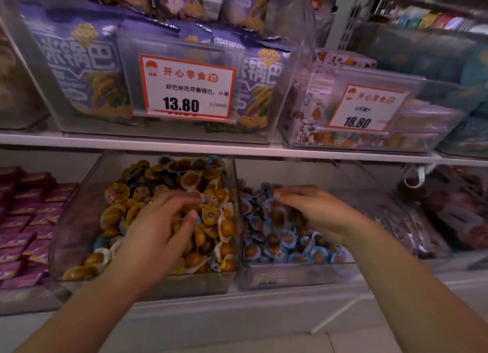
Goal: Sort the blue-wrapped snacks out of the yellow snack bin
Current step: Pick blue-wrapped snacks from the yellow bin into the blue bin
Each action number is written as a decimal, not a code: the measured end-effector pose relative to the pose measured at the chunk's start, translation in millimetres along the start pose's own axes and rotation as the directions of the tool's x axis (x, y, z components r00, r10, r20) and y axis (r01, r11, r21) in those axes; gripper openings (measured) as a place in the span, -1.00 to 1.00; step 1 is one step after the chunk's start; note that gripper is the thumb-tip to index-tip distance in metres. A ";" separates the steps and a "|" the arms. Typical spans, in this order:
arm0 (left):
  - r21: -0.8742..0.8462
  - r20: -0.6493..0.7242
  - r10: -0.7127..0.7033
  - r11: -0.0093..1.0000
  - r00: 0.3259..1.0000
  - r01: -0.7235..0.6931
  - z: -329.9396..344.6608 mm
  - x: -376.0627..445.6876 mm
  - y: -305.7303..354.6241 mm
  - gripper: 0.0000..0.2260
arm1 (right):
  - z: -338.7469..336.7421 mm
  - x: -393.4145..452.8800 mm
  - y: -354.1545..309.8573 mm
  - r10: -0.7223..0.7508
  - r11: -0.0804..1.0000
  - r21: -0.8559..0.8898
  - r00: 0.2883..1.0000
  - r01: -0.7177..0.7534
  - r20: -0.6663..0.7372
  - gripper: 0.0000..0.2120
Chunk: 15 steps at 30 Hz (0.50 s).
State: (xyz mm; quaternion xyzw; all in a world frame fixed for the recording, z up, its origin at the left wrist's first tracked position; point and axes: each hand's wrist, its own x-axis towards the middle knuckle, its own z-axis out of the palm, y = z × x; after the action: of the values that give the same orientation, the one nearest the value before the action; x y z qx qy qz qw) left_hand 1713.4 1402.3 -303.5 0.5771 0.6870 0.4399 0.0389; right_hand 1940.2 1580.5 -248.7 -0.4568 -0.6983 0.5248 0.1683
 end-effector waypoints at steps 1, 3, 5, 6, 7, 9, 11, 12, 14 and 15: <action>0.023 0.014 0.001 1.000 1.000 -0.001 -1.1 0.4 -2.8 -0.77 | -1.6 1.7 0.1 0.004 0.998 -0.056 1.000 -0.005 -0.017 -0.82; 0.059 0.025 0.015 0.998 1.000 -0.016 -4.0 1.0 -6.2 -0.80 | -3.6 7.9 -2.5 -0.034 0.993 -0.117 0.994 0.022 -0.103 -0.73; 0.084 0.002 0.022 0.996 1.000 -0.022 -10.4 1.1 -9.7 -0.84 | 0.9 14.5 -9.2 -0.103 0.994 -0.059 0.976 0.094 -0.191 -0.79; 0.097 -0.007 0.018 0.995 1.000 -0.017 -15.2 1.0 -12.1 -0.83 | 6.2 17.6 -13.4 -0.140 0.990 -0.022 0.964 0.138 -0.225 -0.83; 0.111 -0.009 0.012 0.994 1.000 -0.011 -20.4 0.4 -15.6 -0.81 | 13.1 20.4 -18.0 -0.180 0.982 0.017 0.950 0.190 -0.257 -0.84; 0.139 -0.010 -0.011 0.990 1.000 0.012 -30.7 -3.3 -23.3 -0.81 | 31.2 22.5 -26.5 -0.289 0.950 0.033 0.916 0.310 -0.280 -0.76; 0.151 -0.017 -0.046 0.987 0.999 0.048 -38.4 -9.9 -30.4 -0.83 | 50.4 19.5 -33.9 -0.475 0.880 -0.130 0.852 0.457 -0.219 -0.73; 0.158 -0.009 -0.064 0.985 0.998 0.064 -39.9 -13.4 -32.8 -0.81 | 59.2 16.2 -37.5 -0.561 0.816 -0.253 0.817 0.520 -0.133 -0.77; 0.181 0.062 -0.073 0.982 0.995 0.061 -37.5 -19.0 -34.2 -0.67 | 76.1 9.7 -41.9 -0.626 0.628 -0.487 0.766 0.607 0.147 -0.80; 0.191 0.116 -0.064 0.981 0.991 0.041 -33.6 -20.6 -33.0 -0.58 | 84.5 7.8 -42.0 -0.598 0.502 -0.590 0.746 0.632 0.291 -0.71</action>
State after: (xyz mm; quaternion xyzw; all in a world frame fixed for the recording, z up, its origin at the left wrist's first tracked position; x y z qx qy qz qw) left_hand 1676.3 1368.2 -313.7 0.5855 0.7369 0.3359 0.0374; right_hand 1856.4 1536.5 -246.5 -0.1939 -0.9552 0.1611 0.1552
